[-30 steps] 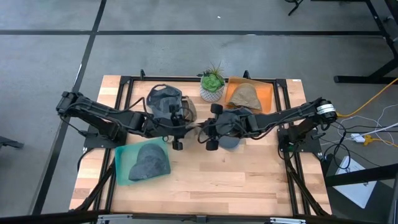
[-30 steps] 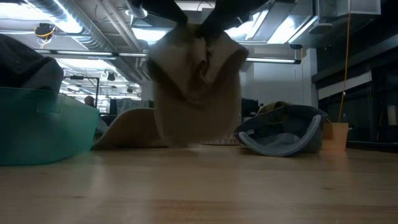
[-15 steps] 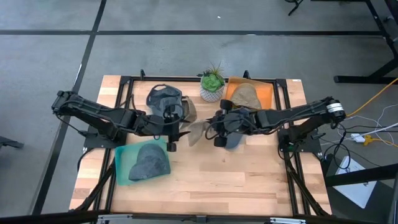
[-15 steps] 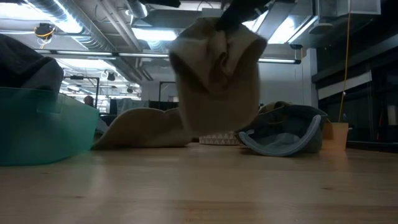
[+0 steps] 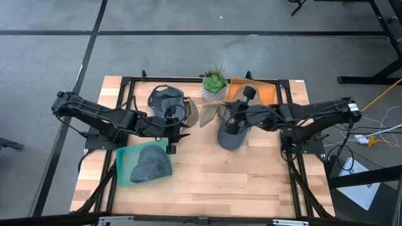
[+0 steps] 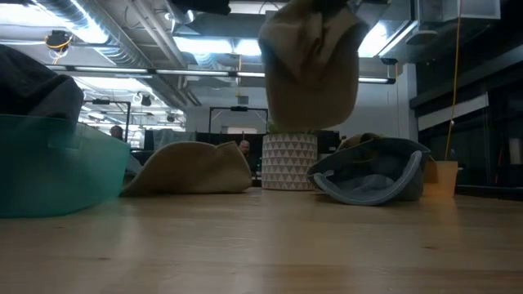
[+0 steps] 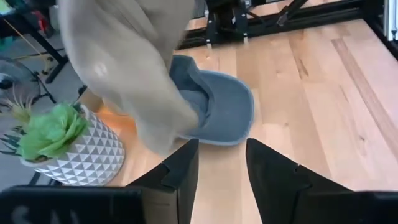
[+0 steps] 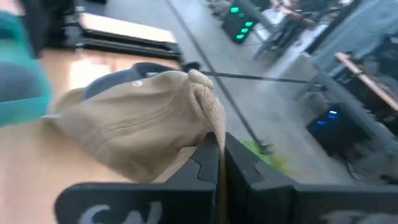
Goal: Pick & Place hat
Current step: Put the bottom brown cap into the orange bin
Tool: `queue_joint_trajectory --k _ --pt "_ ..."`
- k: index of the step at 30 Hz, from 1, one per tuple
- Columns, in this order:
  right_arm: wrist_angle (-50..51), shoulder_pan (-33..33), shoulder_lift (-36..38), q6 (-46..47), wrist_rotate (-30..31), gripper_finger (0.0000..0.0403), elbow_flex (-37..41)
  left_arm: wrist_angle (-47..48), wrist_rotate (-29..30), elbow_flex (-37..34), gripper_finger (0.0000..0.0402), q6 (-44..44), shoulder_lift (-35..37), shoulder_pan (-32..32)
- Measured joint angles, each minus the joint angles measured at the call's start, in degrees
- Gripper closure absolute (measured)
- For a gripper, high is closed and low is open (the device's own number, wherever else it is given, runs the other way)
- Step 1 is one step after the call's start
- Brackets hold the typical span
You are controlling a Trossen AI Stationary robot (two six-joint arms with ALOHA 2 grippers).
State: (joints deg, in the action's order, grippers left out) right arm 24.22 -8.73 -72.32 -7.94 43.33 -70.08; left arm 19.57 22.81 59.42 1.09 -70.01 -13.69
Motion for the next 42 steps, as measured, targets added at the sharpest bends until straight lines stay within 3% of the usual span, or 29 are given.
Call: queue_joint_trajectory --k 3,13,22,31,36,42 --pt "0.73 0.0 1.65 0.1 3.36 0.0395 0.0 -2.45 0.13 -1.03 0.0284 -0.3 -0.22 -0.58" --pt "9.78 0.0 5.7 4.38 12.15 0.0394 0.0 -29.29 -0.03 -18.25 0.0303 -2.31 -0.18 -1.34" --pt "17.22 4.98 7.81 8.69 24.3 0.0394 -0.02 -34.82 -0.42 -20.82 0.0304 -4.86 -0.14 -1.34" --pt "18.35 15.88 7.81 6.74 26.18 0.0398 4.7 -34.86 -0.42 -20.83 0.0304 -4.99 -0.14 -1.34" --pt "15.73 22.03 9.67 5.39 23.91 0.0397 11.06 -34.83 -0.42 -20.81 0.0304 -4.97 -0.14 -1.34" --pt "-3.69 28.09 14.98 -3.3 15.47 0.0398 22.58 -34.84 -0.4 -20.82 0.0304 -4.99 -0.14 -1.34"
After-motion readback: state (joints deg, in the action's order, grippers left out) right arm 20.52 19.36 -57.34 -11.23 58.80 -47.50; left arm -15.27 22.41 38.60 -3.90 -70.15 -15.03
